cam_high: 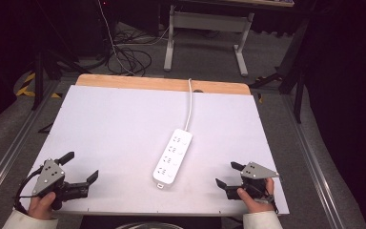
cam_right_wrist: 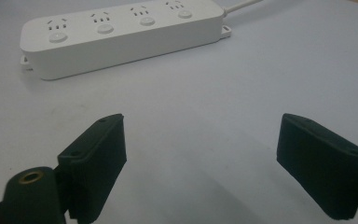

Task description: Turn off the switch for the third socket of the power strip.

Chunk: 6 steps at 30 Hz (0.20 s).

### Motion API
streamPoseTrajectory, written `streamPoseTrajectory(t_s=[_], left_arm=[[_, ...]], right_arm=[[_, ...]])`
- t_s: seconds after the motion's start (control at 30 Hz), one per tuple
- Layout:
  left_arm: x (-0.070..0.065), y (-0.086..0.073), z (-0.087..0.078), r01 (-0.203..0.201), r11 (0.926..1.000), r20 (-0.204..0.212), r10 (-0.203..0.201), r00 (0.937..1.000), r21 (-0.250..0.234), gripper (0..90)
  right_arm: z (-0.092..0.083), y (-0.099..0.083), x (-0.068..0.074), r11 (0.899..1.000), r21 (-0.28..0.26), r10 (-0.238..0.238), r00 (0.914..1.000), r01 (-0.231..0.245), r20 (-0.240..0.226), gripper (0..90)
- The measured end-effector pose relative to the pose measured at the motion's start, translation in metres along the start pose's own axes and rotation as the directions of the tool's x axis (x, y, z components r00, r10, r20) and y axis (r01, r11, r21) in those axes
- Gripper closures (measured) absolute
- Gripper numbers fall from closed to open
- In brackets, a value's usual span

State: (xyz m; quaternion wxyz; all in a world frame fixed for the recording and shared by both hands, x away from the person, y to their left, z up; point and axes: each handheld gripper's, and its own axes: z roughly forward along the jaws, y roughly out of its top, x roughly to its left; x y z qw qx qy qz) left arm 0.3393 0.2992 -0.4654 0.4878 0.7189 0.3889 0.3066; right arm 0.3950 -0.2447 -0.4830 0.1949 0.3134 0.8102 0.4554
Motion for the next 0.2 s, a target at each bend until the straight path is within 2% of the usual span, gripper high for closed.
streamPoseTrajectory(t_s=[0.13, 0.17, 0.2], left_arm=[[0.0005, 0.0003, -0.0003, -0.001, 0.9998, 0.019, 0.000, 0.9998, 0.018, 1.7], [0.0013, 0.0007, -0.0001, -0.009, 0.9990, 0.032, 0.008, 0.9995, 0.043, 1.6], [0.0013, 0.0007, -0.0001, -0.009, 0.9990, 0.032, 0.008, 0.9995, 0.043, 1.7]], right_arm=[[-0.0020, -0.0003, -0.0013, 1.000, -0.006, 0.006, 0.9997, -0.006, 0.025, 15.5], [-0.0025, -0.0004, -0.0016, 1.000, -0.007, 0.006, 0.9995, -0.006, 0.031, 15.5], [-0.0029, -0.0005, -0.0019, 1.000, -0.008, 0.005, 0.9993, -0.004, 0.037, 15.6]])
